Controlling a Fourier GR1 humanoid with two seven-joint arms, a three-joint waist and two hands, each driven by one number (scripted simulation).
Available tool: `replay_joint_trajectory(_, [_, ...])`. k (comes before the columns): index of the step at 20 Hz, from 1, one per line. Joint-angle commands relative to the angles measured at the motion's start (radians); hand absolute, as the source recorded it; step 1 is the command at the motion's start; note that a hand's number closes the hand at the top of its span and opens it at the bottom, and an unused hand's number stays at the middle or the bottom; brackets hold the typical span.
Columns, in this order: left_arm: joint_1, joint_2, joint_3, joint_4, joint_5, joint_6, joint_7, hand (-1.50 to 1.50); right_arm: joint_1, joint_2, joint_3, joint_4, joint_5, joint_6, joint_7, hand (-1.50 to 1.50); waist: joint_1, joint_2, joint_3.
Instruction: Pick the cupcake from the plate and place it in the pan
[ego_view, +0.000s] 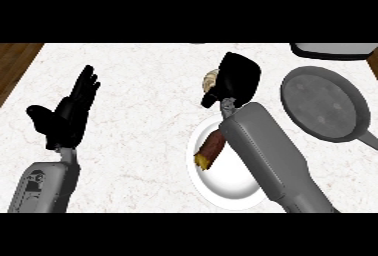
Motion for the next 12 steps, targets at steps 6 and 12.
replay_joint_trajectory(6, [0.012,0.004,0.018,0.007,0.001,0.004,-0.012,0.0,-0.148,0.004,-0.042,0.095,0.134,-0.239,0.194,1.5,-0.034,-0.001,0.001])
replay_joint_trajectory(12, [0.036,0.007,0.023,-0.018,-0.008,0.017,-0.007,0.0,-0.089,-0.078,-0.227,0.028,0.119,-0.395,0.035,1.5,-0.052,-0.003,0.002])
